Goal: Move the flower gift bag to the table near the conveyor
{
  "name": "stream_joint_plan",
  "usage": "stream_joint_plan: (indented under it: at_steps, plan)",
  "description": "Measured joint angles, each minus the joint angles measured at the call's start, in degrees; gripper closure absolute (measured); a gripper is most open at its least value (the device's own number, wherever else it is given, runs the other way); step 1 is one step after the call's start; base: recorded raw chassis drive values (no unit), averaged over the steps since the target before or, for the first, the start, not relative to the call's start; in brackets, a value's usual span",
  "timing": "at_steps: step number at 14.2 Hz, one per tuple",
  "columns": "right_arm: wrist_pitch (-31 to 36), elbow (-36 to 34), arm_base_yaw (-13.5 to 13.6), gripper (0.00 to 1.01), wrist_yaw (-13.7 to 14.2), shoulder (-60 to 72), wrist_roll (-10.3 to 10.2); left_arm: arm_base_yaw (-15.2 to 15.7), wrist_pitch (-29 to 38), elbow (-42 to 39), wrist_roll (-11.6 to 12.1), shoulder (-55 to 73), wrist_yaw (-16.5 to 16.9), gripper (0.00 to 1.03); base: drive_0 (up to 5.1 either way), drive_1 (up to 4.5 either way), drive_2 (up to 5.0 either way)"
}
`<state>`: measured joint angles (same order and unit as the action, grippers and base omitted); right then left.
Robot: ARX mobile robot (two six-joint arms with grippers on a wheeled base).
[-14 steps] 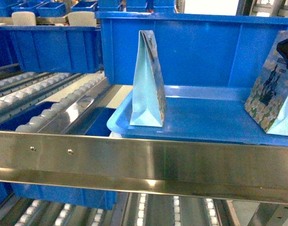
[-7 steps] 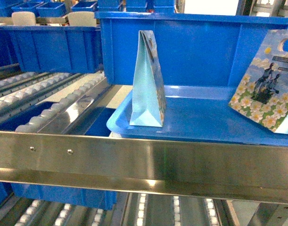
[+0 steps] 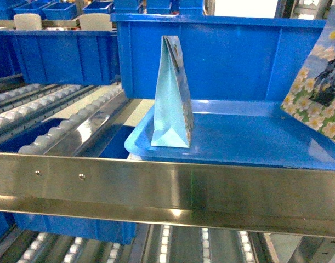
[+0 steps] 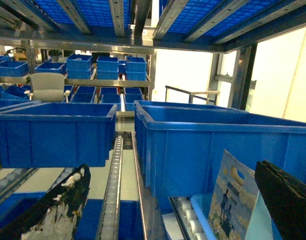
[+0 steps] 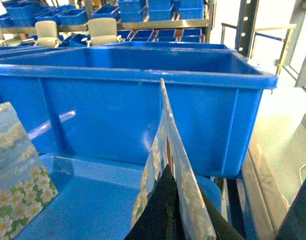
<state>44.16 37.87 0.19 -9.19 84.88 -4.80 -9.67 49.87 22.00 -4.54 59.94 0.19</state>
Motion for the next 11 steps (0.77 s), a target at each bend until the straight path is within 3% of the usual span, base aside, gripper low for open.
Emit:
stream_joint_plan:
  at_steps: [5,7,11]
  plan:
    - [-1.29,-6.78,-2.10,0.99,0.83,-17.73,-2.34,0.00,0.00,0.00,0.00,0.00,0.00,0.05,0.0,0.00,0.0]
    - [-5.27,-11.76,-2.27,0.99,-0.09,-27.76,-3.32,0.00,0.00,0.00,0.00,0.00,0.02,0.05,0.0,0.00,0.0]
    - [-14.29,-18.82,-7.45,0.99,-3.02,-44.37,-3.06,0.00,0.00,0.00,0.00,0.00,0.00,0.05,0.0,0.00,0.0]
